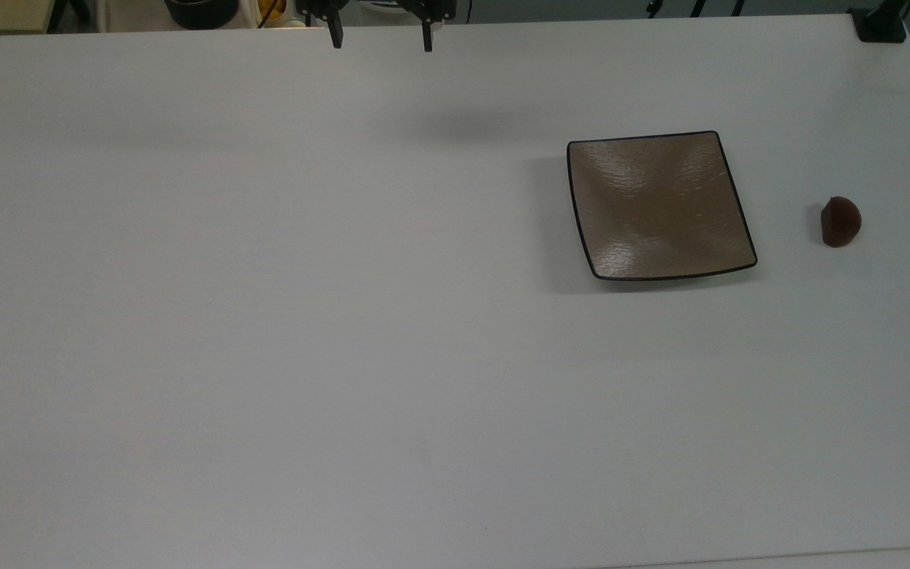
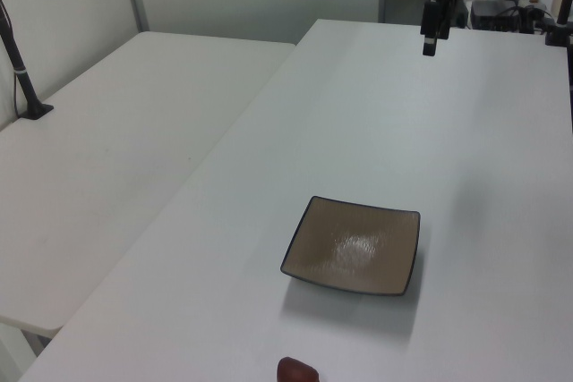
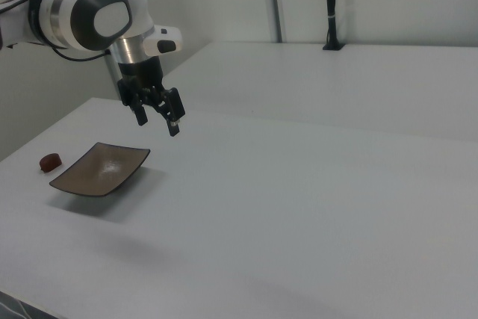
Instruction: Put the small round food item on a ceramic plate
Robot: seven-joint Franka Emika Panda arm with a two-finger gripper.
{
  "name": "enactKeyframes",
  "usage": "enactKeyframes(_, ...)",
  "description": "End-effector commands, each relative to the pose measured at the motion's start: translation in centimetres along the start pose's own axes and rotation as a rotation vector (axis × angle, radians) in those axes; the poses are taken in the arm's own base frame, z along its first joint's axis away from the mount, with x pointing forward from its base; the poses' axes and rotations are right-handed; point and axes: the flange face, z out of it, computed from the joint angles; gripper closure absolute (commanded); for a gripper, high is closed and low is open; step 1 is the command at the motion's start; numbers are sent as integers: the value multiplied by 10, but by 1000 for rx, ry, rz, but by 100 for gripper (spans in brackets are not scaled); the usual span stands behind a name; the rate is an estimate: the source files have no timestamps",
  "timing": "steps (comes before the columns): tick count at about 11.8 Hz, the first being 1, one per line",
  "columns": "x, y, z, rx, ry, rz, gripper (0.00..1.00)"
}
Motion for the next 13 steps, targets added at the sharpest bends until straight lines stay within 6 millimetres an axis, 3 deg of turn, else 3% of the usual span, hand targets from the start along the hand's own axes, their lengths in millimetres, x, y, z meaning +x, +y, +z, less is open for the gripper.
enactKeyframes(1,0,3,15,-4,-32,-18,0)
enactKeyframes(10,1,2,15,8,-32,-2,0)
enactKeyframes(12,9,-6,20,39,-7,19,0)
enactKeyframes(13,15,-23,27,47,16,44,0)
